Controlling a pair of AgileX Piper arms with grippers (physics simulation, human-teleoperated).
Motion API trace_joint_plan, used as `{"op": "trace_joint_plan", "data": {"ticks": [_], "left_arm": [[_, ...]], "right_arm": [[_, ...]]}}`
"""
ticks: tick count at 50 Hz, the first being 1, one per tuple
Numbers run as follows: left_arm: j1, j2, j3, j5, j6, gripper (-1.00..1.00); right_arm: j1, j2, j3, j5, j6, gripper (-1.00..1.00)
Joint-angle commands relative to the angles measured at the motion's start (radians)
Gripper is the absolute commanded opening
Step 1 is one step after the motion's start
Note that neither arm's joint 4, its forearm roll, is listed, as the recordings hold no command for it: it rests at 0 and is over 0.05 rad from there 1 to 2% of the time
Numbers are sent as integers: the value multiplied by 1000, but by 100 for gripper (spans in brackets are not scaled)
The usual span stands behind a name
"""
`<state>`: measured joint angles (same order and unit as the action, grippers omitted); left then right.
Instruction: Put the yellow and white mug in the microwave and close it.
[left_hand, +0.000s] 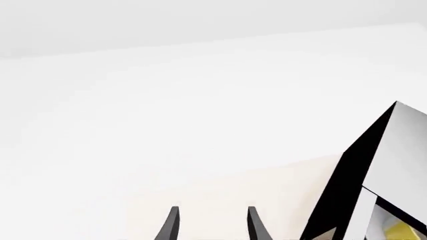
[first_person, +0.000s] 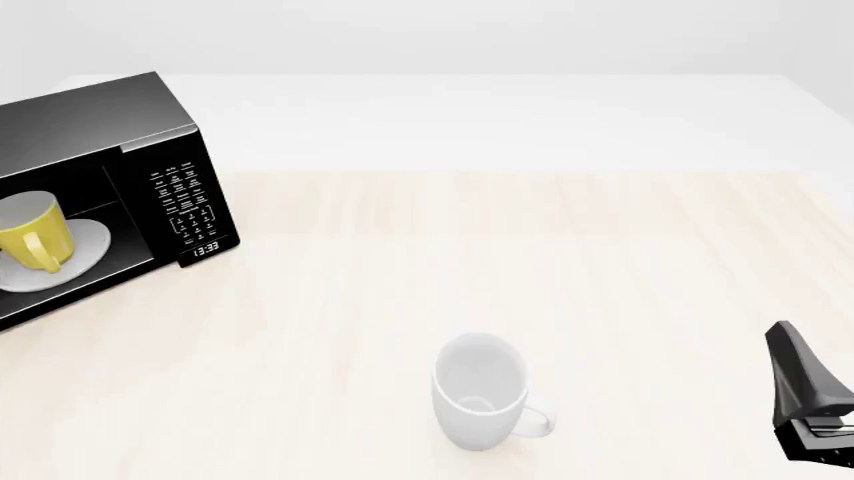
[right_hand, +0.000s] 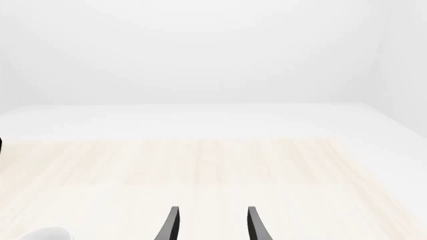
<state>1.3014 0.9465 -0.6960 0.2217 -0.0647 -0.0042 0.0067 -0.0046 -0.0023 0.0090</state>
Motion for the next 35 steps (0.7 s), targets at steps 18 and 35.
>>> {"op": "trace_joint_plan", "data": {"ticks": [18, 35], "left_arm": [[5, 87, 96, -145, 79, 100], [-19, 153, 157, -242, 134, 100]], "right_arm": [[0, 0, 0, 0, 0, 100], [0, 0, 0, 0, 0, 100]]}}
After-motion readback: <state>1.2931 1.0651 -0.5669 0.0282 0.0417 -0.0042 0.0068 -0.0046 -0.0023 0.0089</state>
